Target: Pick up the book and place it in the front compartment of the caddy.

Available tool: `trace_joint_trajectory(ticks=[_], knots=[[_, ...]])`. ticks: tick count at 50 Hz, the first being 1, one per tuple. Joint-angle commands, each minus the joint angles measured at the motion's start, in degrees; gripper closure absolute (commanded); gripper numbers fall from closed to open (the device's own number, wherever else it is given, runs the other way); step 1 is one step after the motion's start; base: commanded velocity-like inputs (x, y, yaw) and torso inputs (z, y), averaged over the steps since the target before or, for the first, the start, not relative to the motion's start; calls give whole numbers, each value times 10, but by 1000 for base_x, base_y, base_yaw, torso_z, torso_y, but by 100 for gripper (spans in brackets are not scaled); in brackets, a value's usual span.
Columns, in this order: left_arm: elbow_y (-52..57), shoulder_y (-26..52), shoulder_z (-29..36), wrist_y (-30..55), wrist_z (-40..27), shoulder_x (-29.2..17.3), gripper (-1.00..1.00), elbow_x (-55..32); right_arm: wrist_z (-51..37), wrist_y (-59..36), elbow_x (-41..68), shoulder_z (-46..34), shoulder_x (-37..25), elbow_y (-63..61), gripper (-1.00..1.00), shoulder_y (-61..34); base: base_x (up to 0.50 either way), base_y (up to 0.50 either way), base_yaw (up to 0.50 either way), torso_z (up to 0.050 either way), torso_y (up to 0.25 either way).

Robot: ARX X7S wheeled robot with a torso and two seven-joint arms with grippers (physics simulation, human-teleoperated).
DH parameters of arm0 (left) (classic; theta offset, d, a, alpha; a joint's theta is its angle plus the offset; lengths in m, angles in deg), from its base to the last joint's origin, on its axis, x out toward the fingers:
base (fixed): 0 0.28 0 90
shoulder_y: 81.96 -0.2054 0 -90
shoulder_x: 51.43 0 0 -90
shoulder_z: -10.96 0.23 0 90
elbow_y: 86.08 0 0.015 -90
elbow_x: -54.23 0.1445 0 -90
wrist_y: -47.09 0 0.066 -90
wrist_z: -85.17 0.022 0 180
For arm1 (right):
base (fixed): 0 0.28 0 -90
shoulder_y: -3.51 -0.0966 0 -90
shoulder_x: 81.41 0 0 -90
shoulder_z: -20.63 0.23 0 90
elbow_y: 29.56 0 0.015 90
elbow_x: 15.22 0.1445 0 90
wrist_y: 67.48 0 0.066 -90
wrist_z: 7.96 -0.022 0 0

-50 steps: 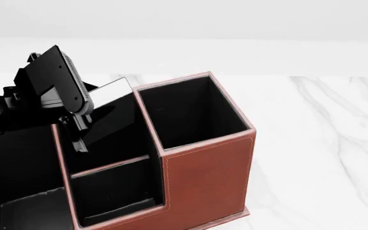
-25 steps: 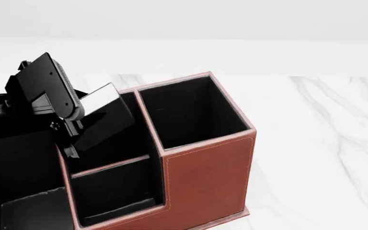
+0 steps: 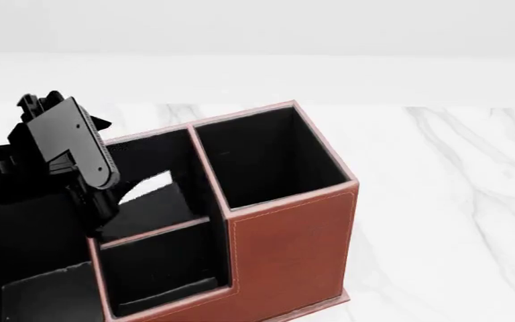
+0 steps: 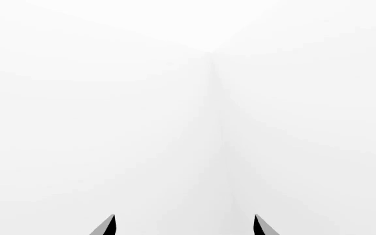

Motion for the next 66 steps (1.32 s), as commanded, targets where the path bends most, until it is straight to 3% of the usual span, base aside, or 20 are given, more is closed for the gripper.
trace_joint_trajectory(ticks=[1,13,35,51,66], knots=[[16,0,-10,9,0,4,-100,37,14,11,8,13,9,27,-100,-14,0,0,0,0,0],[37,5,-36,11,7,-2,-100,6,12,15,11,11,6,29,-100,-12,0,0,0,0,0],[233,0,-152,60,-5,-63,-100,-149,4,18,17,9,-3,26,-100,-12,0,0,0,0,0],[353,-33,-293,38,-88,-91,-100,-295,3,18,38,18,-29,14,-100,-14,0,0,0,0,0],[421,-89,-374,-16,-211,-102,-100,-321,-2,18,44,-8,-89,3,-100,-63,0,0,0,0,0]])
